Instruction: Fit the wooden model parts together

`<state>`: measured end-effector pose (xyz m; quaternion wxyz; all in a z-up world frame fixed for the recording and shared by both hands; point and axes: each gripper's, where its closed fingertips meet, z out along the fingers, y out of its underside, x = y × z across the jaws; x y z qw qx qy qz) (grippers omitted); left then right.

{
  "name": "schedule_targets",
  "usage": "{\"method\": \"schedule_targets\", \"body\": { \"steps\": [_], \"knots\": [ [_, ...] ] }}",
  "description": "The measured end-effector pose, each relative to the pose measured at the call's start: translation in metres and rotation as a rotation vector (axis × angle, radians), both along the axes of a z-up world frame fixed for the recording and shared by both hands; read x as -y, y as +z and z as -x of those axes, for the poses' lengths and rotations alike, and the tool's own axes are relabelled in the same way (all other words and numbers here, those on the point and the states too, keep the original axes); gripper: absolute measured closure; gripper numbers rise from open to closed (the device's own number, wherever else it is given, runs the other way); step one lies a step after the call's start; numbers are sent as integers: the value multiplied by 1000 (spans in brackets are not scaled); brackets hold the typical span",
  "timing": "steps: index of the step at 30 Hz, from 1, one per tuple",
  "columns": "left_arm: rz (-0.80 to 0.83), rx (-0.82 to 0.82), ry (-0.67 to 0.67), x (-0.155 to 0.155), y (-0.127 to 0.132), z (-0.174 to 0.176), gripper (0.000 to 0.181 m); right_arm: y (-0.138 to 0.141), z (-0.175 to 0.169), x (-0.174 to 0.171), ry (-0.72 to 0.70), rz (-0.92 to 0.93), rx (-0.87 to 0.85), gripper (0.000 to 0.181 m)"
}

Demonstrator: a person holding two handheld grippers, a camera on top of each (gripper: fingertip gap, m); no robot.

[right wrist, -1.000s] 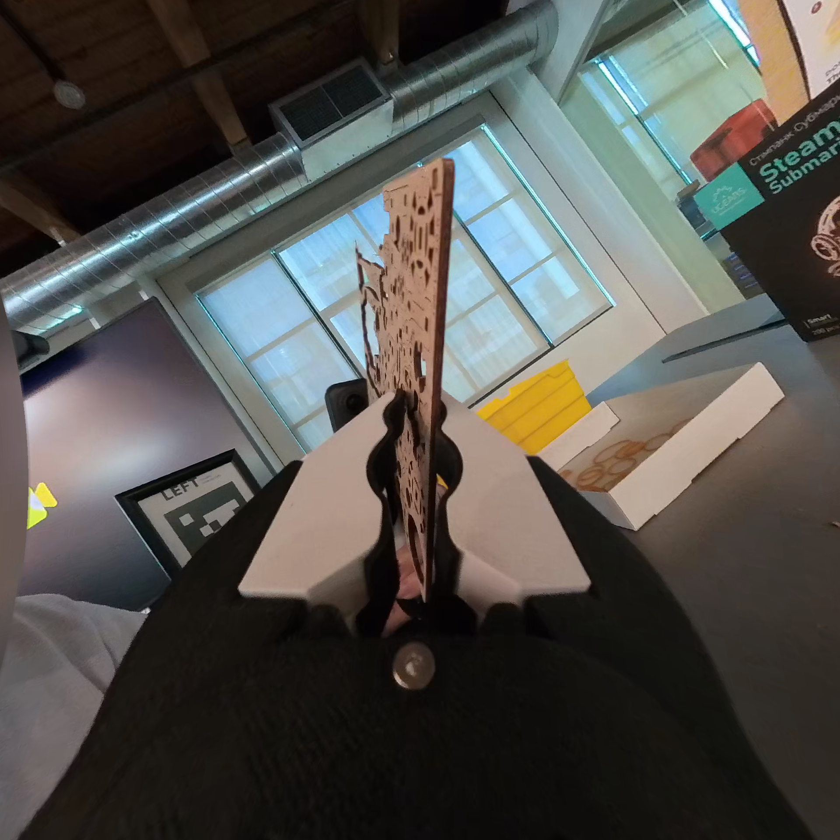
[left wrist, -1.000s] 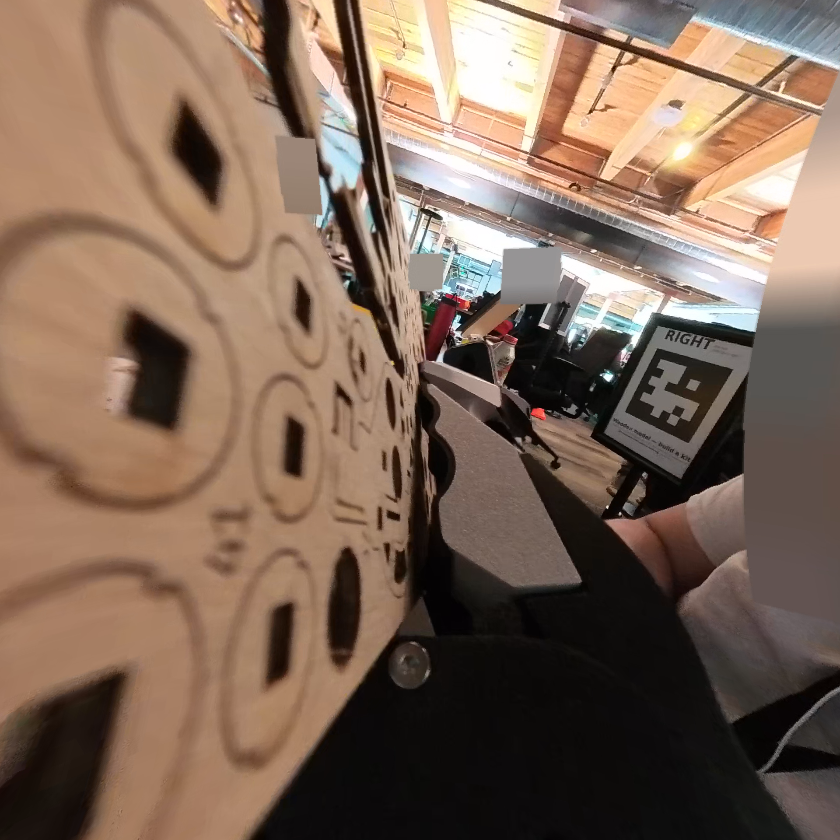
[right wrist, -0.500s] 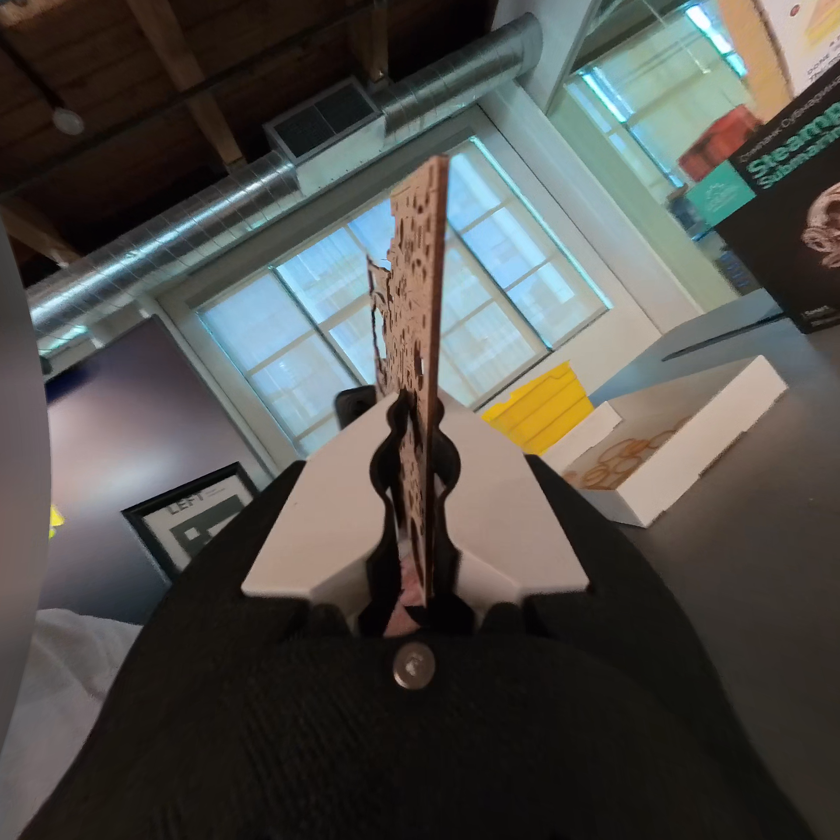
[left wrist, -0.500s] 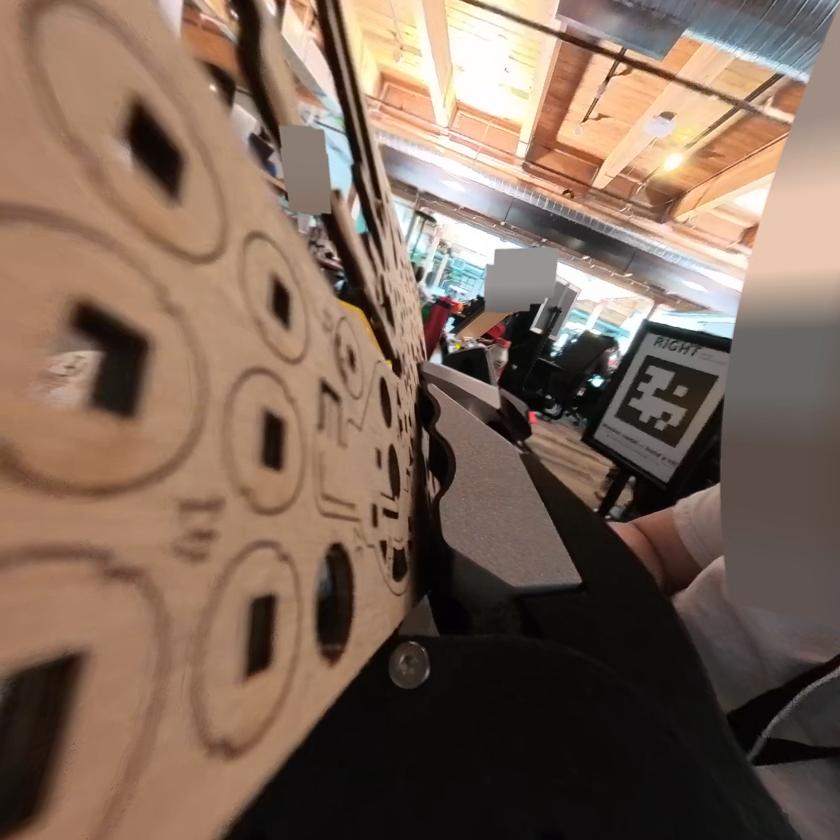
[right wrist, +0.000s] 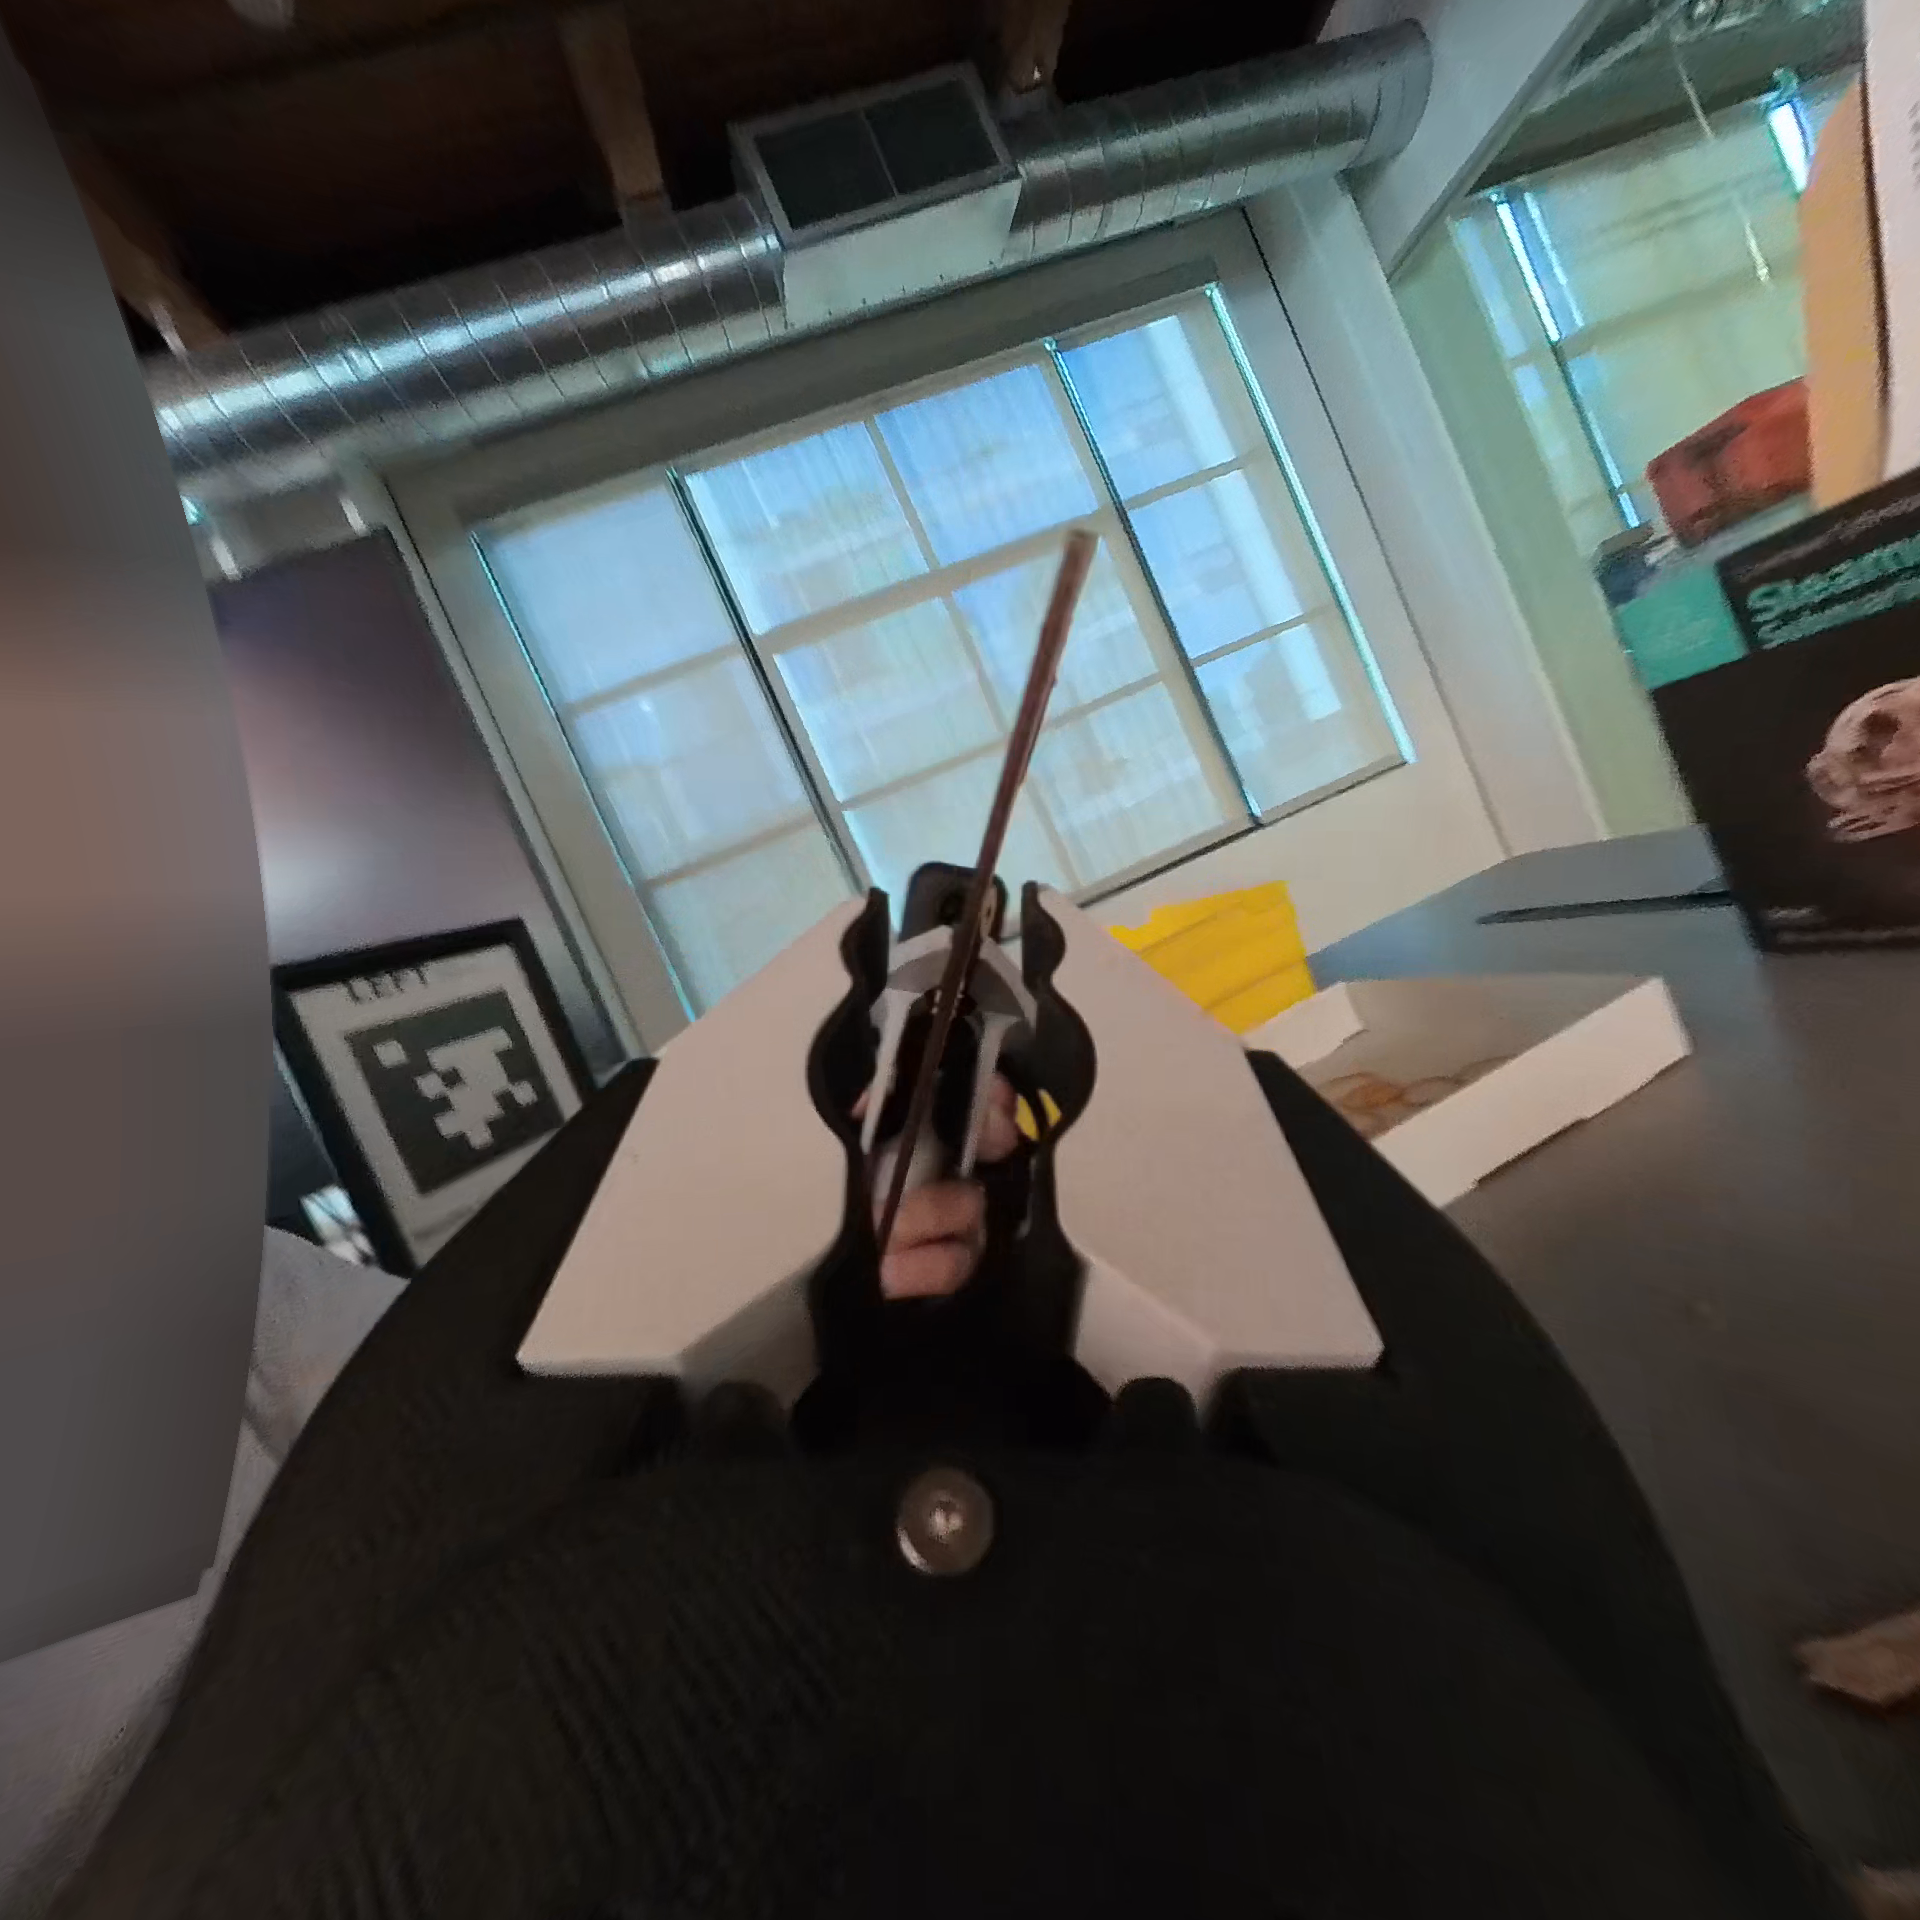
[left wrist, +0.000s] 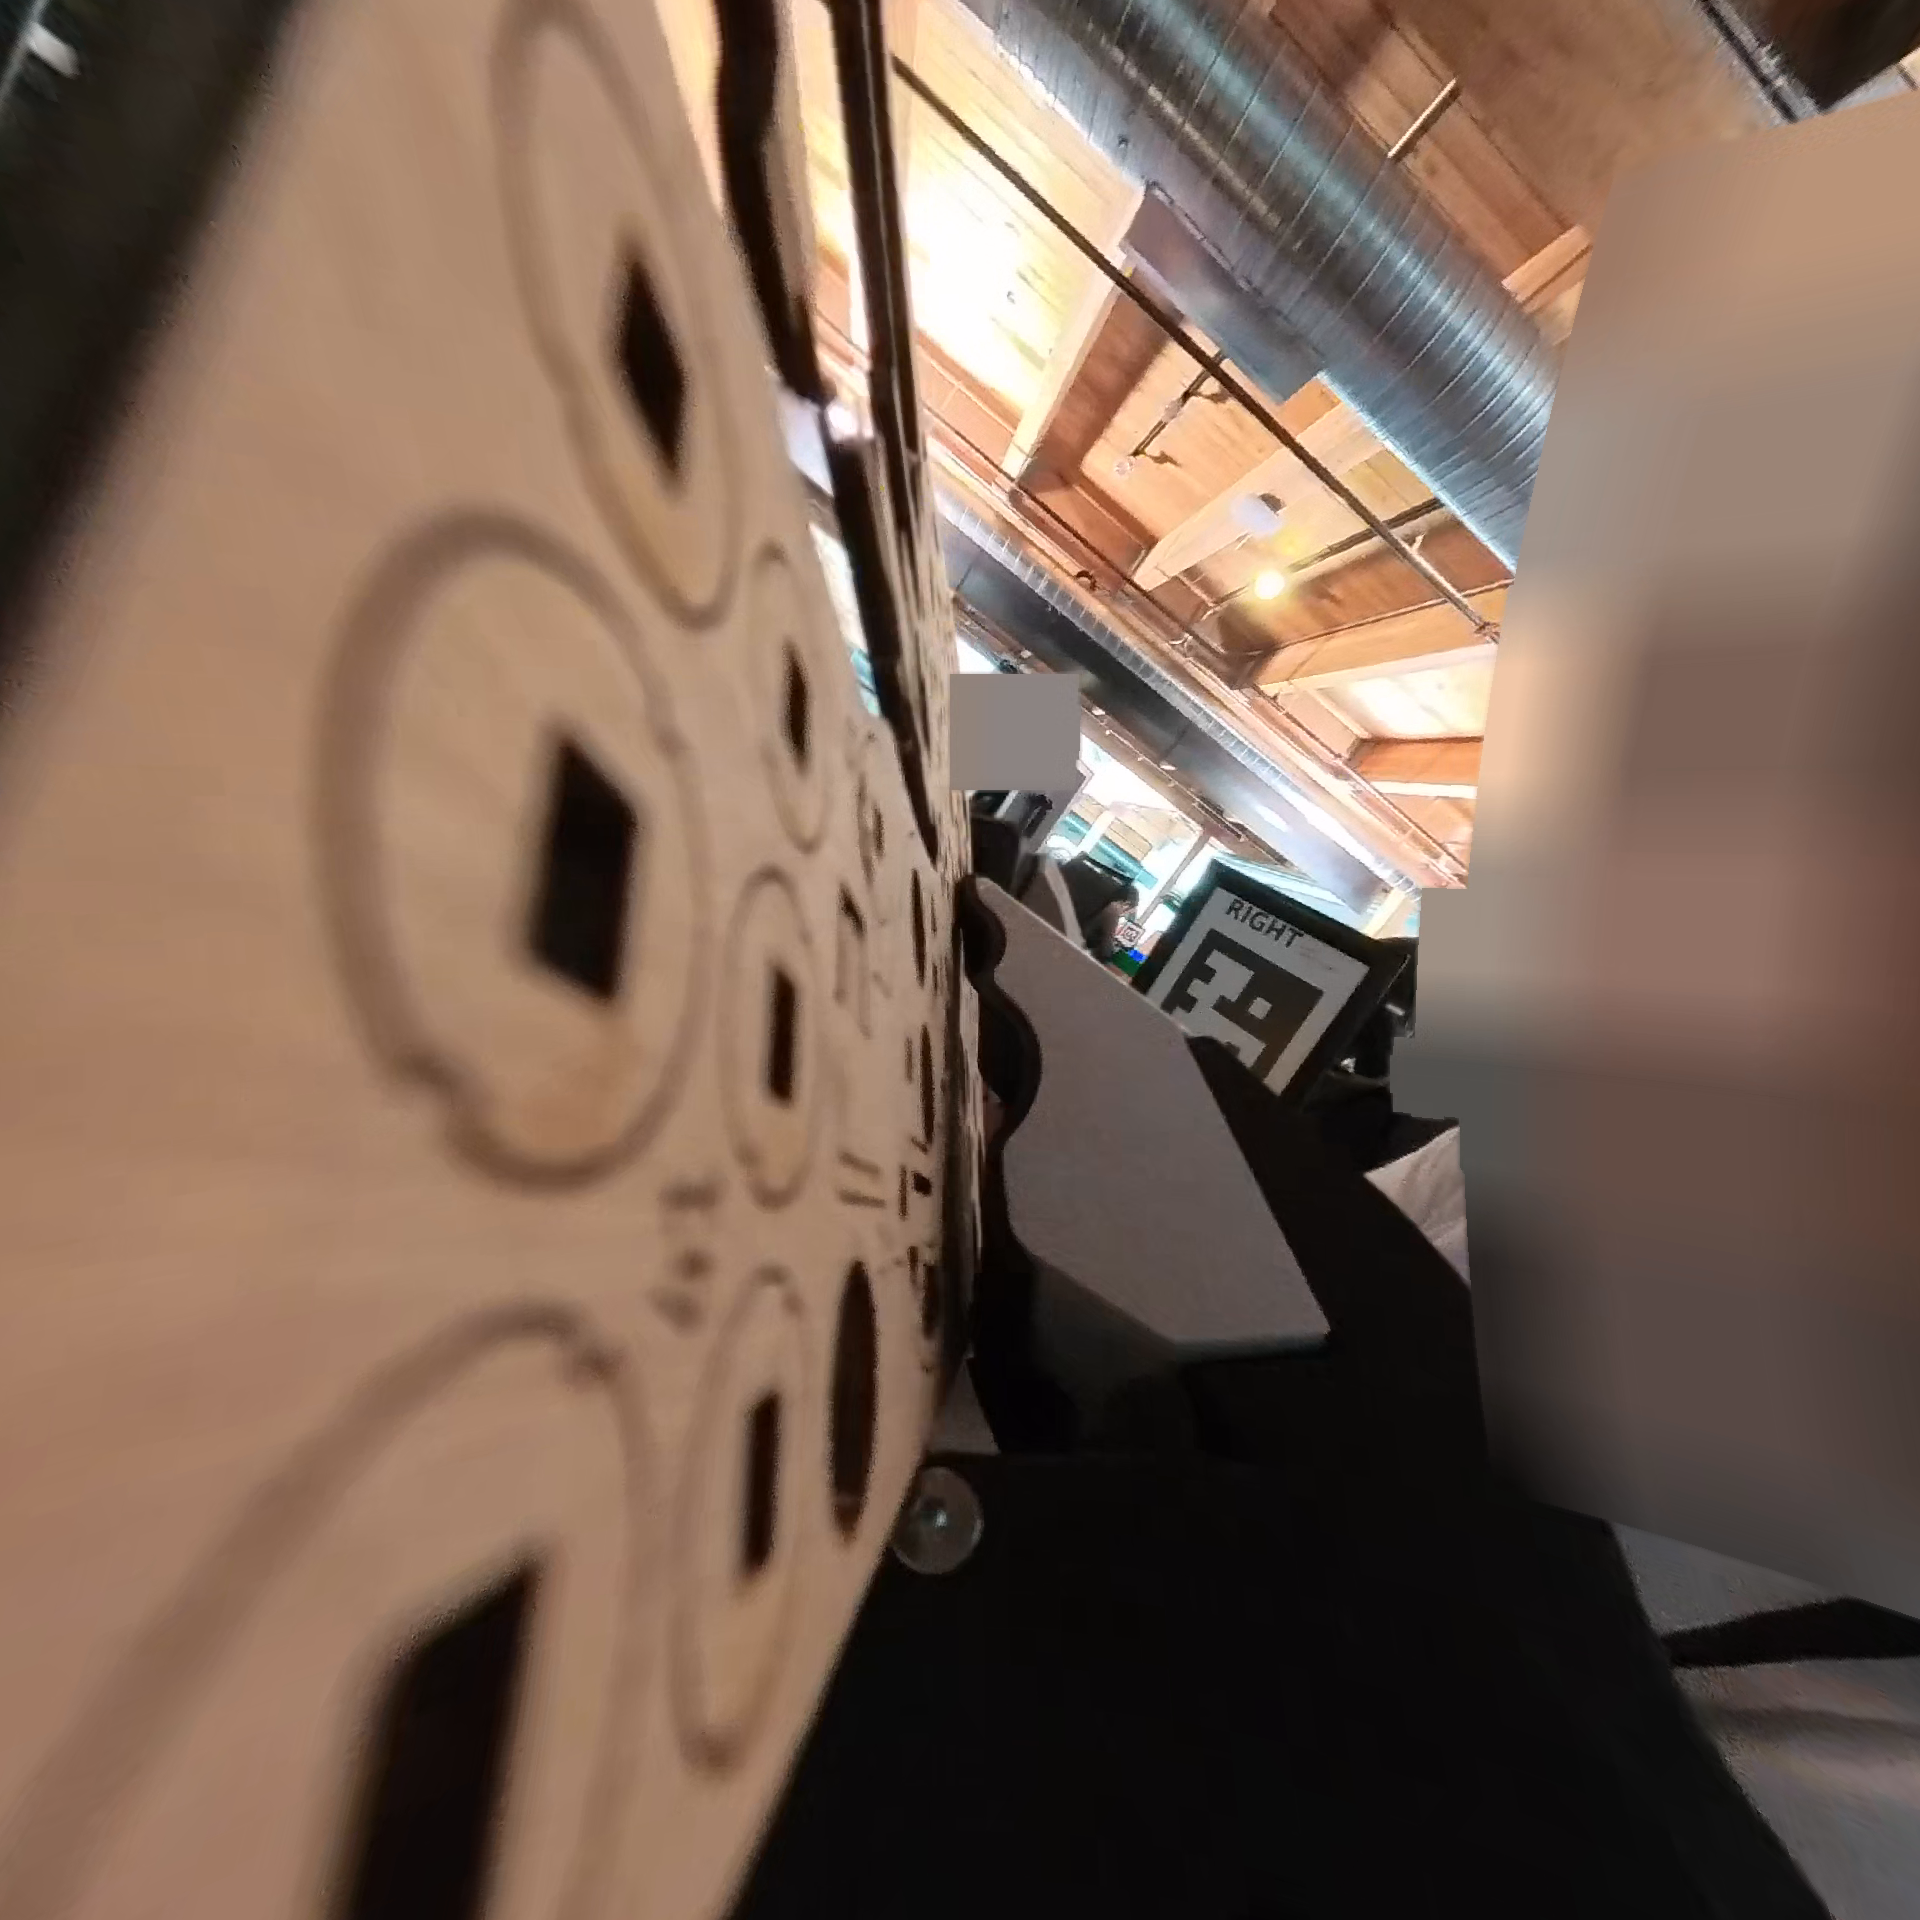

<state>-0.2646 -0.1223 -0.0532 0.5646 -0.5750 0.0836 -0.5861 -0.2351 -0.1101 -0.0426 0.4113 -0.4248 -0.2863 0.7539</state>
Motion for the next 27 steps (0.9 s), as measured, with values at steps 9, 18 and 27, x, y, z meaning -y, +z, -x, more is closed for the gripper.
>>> {"method": "schedule_targets", "body": {
  "steps": [9,18,27],
  "knots": [
    [-78,-260,205,-7,-11,-2,181,-21,25,-5,-56,55,224,152],
    [-93,-329,263,-8,-14,-1,181,-26,34,-13,-141,103,242,160],
    [-128,-410,309,-6,-16,-4,181,-28,33,-13,-107,205,220,159]
  ]
}}
